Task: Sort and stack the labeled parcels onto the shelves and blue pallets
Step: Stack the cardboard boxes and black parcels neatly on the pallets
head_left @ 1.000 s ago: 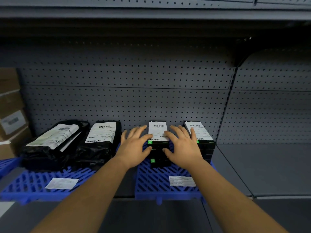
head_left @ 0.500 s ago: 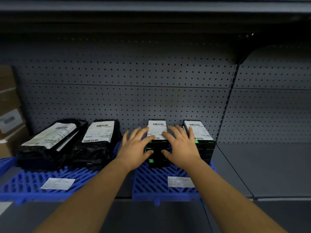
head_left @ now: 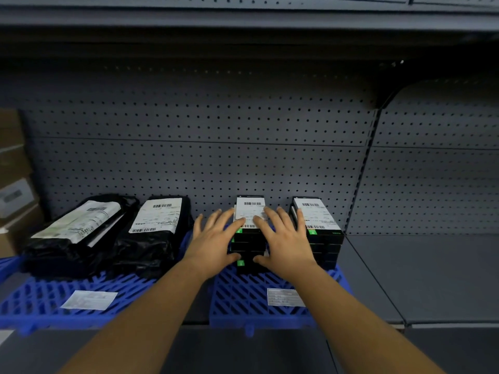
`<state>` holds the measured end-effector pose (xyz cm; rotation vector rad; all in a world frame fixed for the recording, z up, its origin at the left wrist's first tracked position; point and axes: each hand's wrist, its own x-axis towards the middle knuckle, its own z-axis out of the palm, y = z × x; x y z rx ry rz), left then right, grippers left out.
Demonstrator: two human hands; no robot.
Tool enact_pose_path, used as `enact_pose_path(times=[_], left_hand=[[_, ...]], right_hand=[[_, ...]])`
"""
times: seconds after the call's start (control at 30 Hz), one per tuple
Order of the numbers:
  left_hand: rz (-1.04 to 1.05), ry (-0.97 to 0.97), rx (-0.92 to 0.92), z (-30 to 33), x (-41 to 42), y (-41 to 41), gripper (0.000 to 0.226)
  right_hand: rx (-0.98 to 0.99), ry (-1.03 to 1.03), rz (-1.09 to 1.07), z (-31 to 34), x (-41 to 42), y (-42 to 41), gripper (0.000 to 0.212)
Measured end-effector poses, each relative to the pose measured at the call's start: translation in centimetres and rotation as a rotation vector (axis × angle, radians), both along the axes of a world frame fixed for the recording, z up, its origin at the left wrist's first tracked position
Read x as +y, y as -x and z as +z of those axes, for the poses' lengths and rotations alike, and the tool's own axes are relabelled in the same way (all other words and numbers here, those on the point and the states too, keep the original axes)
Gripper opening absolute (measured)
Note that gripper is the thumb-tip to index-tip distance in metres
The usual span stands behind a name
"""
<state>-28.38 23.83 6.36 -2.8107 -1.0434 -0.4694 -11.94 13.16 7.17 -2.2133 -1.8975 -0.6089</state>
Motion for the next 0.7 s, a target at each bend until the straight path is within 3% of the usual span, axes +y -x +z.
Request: enact_pose_path(times=[0.3, 0.4, 0.53, 0.7], left_hand=[[0.006, -0.034, -0.022, 0.2, 0.0, -1.0, 0.080], [-0.011, -0.029, -0.027, 0.0, 0.0, -0.2, 0.092], [-0.012, -0.033, 0.027, -0.8, -0.5, -0.1, 0.117], [0.052, -0.048, 0.043, -1.3, -0.9, -0.5, 0.120]], right_hand=[[-0.014, 0.026, -0.041, 0.1, 0.4, -0.8, 0.083], [-0.012, -0.018, -0.001, -0.4, 0.2, -0.5, 0.088], [-0.052, 0.003, 0.042, -0.9, 0.1, -0.3, 0.111], [-0.063, 0.025, 0.018, -0.7, 0.5, -0.2, 0.111]])
